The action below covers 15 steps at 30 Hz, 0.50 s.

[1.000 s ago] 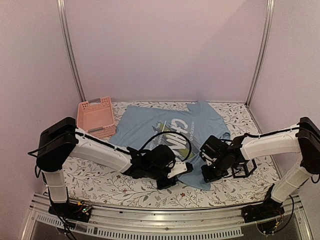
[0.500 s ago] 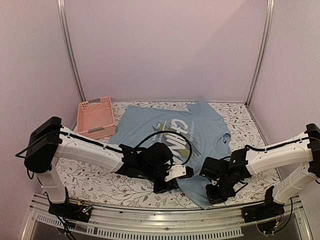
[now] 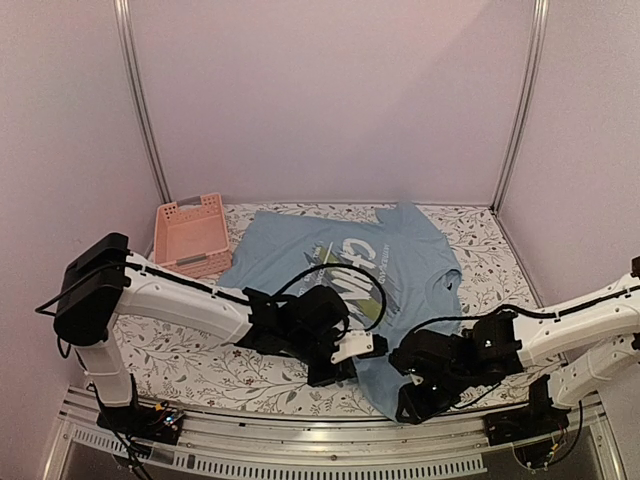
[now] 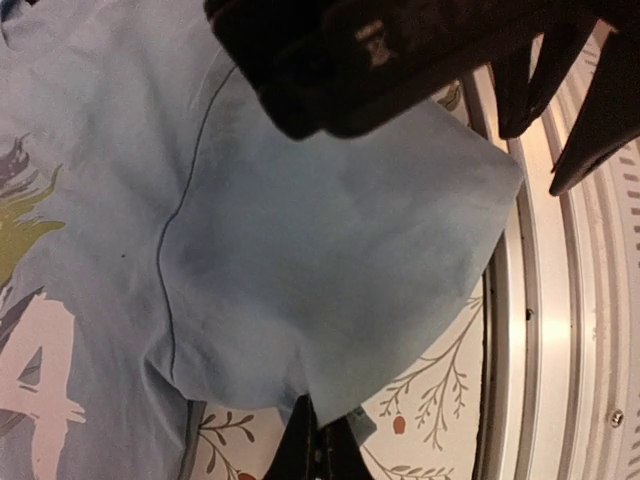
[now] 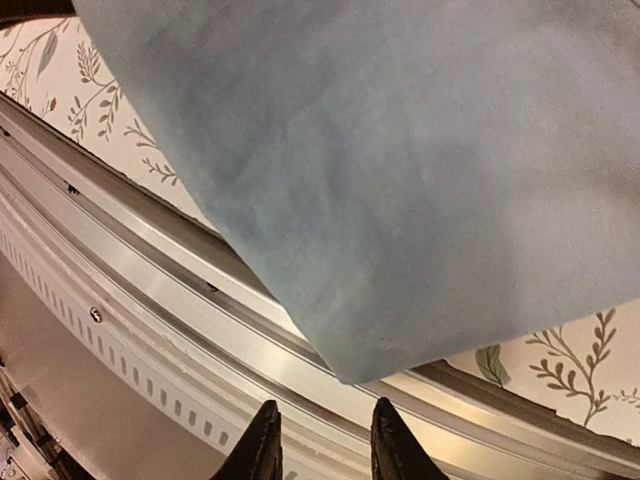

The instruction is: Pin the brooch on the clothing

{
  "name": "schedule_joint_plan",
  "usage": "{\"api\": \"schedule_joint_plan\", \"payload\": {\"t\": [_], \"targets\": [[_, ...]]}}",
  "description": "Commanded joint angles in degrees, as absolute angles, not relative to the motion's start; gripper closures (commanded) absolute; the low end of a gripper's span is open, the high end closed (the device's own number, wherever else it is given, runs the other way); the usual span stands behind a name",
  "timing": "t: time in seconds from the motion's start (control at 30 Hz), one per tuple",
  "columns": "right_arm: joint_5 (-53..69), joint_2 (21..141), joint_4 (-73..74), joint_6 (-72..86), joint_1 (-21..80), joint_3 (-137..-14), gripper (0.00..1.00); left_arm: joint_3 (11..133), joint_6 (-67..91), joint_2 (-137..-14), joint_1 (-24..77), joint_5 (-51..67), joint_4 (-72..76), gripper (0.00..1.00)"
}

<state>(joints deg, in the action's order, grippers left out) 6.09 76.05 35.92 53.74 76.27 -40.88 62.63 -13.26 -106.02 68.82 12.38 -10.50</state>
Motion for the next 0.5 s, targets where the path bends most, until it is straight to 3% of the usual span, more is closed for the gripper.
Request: {"api": "schedule_joint_plan", "payload": {"t": [0.0, 0.1, 0.2, 0.3, 0.4, 0.47], "targets": [[3.2, 80.1, 26.9, 50.4, 77.9, -39.4, 0.65, 61.8, -12.9, -104.9, 67.7, 11.9, -9.3, 1.00], [0.5, 82.4, 28.1, 50.5, 80.1, -40.3, 0.56, 61.9, -12.8, -105.3, 67.6, 11.5, -9.9, 1.00], [-3.0, 85.5, 30.2, 51.8, 80.5, -39.9, 0.55, 61.5, -12.7, -105.7, 67.6, 11.4, -9.6, 1.00], [-4.1, 87.9, 30.5, 52.2, 80.6, -39.1, 0.72, 61.3, -12.3, -105.6, 67.3, 11.3, -9.2, 1.00], [-5.8, 89.2, 32.2, 52.1, 80.4, -41.1, 0.96, 61.4, -12.3, -105.2, 67.2, 11.1, -9.7, 1.00], [-7.1, 88.3, 34.2, 51.7, 79.9, -42.8, 1.00, 61.1, -12.5, -104.8, 67.1, 10.9, -9.9, 1.00]]}}
